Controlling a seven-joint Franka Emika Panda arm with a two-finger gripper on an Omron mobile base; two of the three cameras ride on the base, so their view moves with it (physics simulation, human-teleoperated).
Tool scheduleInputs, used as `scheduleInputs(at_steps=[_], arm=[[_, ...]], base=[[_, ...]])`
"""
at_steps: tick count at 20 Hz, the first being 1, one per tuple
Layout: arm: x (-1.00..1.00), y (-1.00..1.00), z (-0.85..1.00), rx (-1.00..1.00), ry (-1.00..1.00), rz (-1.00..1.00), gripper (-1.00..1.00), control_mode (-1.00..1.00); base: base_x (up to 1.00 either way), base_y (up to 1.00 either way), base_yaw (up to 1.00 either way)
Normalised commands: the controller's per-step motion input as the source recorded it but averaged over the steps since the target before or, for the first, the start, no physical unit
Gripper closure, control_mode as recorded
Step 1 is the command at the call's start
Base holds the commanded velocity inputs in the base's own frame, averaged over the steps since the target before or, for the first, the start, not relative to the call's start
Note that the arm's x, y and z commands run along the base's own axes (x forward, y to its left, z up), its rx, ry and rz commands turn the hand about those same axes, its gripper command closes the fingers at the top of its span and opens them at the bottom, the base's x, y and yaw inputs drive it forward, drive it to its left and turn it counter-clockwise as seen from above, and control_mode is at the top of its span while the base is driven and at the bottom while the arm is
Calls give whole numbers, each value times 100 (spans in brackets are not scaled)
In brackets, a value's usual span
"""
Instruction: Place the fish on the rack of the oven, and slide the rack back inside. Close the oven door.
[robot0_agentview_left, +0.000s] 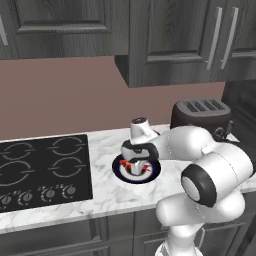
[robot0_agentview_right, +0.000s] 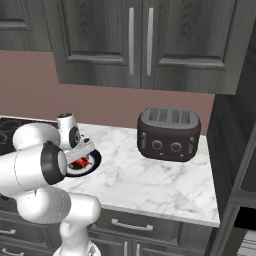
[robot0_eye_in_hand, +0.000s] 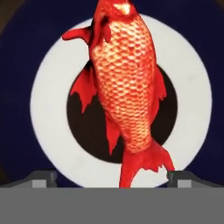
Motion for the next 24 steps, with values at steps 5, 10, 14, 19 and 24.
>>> scheduleInputs(at_steps=[5,10,14,19,24], arm=[[27,10,-30,0,0,3,-100,-100],[28,4,-25,0,0,3,-100,-100],[20,4,-31,0,0,3,-100,-100],[10,0,-30,0,0,5,100,-100],[0,0,-7,0,-4,1,100,-100]], base=[[0,0,0],[0,0,0],[0,0,0],[0,0,0],[0,0,0]])
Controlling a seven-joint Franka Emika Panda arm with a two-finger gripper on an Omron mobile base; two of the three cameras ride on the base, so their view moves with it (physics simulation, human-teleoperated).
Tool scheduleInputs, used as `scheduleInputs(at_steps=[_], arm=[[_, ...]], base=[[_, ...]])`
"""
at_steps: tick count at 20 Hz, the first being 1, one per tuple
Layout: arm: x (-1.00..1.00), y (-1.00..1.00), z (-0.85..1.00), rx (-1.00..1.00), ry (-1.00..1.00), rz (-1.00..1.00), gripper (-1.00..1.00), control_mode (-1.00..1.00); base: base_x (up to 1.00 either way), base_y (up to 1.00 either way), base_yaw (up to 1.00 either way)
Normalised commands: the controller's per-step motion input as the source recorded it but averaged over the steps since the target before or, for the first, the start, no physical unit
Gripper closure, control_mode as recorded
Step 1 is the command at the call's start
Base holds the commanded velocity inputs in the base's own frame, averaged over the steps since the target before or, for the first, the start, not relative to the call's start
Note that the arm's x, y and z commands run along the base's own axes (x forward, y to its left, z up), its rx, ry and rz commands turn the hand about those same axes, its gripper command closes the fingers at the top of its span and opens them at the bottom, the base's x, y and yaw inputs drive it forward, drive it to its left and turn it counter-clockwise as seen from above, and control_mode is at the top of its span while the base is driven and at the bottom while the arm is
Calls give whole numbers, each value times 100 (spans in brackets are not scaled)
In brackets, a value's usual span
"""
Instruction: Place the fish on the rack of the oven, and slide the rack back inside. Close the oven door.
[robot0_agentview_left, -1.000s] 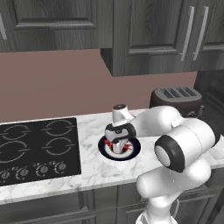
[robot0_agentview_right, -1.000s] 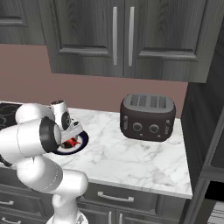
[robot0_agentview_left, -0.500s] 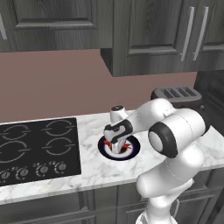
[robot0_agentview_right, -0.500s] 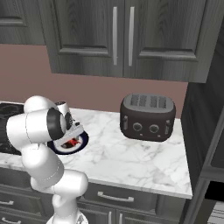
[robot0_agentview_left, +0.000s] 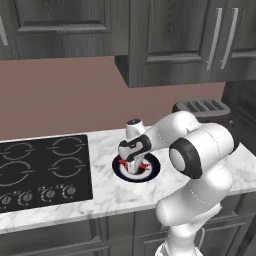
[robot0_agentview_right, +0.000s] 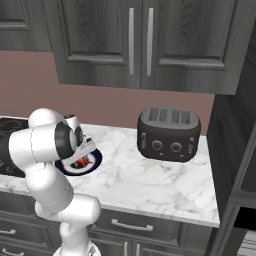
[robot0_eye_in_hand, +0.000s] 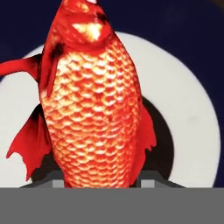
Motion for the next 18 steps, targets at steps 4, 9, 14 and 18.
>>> scheduleInputs(at_steps=[4,9,14,18], arm=[[-21,0,0,0,-9,0,100,-100],[-52,-3,18,0,-14,5,100,-100],[-84,-36,75,0,-26,14,100,-100],[-83,-64,100,5,-10,5,100,-100]], base=[[0,0,0],[0,0,0],[0,0,0],[0,0,0]])
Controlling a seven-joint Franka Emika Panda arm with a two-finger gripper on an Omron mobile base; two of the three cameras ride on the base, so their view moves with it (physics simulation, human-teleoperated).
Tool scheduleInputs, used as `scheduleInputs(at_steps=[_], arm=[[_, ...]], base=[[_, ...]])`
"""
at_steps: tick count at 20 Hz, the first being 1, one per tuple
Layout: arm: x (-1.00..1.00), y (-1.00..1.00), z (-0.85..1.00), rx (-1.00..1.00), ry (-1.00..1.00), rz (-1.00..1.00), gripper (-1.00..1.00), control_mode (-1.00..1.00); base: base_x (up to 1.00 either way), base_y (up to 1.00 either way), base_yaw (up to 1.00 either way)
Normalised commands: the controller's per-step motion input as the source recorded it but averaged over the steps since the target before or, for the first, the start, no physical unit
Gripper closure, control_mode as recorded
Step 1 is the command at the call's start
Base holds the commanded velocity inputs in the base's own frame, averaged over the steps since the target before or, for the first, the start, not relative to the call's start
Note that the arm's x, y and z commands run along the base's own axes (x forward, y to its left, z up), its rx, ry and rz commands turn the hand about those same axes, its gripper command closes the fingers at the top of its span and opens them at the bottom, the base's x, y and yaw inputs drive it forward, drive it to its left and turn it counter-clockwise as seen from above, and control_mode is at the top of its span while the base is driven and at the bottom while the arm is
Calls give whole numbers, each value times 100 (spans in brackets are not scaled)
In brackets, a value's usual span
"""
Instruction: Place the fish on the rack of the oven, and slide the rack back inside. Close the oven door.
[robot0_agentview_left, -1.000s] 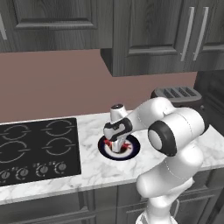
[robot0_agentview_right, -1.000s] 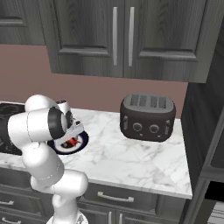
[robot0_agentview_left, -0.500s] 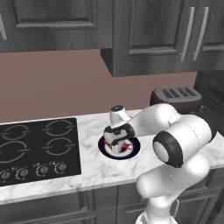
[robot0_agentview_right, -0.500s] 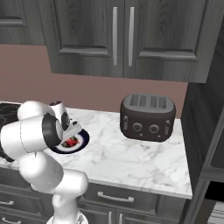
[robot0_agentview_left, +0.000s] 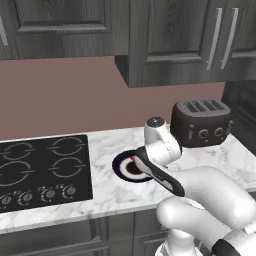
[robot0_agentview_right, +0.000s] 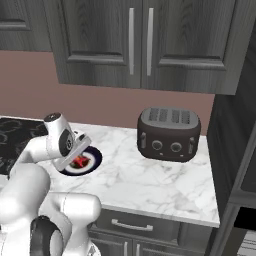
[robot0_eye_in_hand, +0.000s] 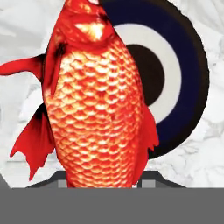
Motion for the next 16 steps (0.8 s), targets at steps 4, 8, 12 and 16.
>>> scheduleInputs(at_steps=[4,8,12,16], arm=[[-73,-82,100,22,0,-9,100,-100],[-77,-77,95,25,0,-19,100,-100],[-66,-50,98,19,0,-17,100,-100],[-65,-33,99,15,0,-16,100,-100]], base=[[0,0,0],[0,0,0],[0,0,0],[0,0,0]])
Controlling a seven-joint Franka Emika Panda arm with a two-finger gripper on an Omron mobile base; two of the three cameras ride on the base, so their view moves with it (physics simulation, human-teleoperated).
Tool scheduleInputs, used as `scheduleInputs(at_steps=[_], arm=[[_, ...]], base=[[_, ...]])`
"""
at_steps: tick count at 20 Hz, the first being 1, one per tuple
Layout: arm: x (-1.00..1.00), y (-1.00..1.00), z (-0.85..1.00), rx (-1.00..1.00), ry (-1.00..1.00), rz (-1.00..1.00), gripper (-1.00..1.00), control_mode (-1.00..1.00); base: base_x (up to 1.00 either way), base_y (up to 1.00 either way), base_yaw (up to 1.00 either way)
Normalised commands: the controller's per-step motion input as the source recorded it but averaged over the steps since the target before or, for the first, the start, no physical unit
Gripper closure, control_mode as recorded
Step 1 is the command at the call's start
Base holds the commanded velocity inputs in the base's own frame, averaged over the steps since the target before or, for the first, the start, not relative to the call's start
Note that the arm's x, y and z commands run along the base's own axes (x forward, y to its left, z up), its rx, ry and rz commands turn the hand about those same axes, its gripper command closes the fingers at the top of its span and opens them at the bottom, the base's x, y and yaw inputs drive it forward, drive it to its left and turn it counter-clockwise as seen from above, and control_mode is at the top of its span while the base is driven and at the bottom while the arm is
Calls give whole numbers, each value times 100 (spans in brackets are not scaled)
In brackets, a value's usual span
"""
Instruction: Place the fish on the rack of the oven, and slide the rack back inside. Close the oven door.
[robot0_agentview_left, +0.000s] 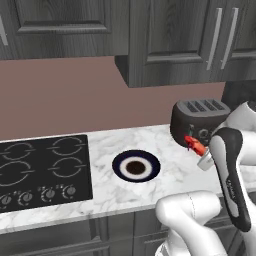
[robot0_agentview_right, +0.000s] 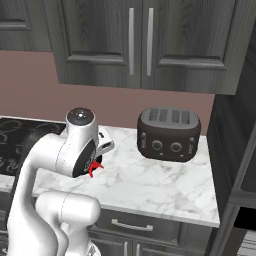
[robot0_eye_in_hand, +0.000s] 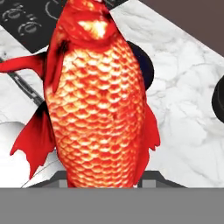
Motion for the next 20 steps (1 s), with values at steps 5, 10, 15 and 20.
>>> scheduleInputs(at_steps=[5,10,15,20], arm=[[-54,-1,83,4,0,-14,100,-100],[-29,43,50,-5,0,-9,100,-100],[-34,34,26,-7,-2,-3,100,-100],[-39,20,7,-6,-6,0,100,-100]], base=[[0,0,0],[0,0,0],[0,0,0],[0,0,0]])
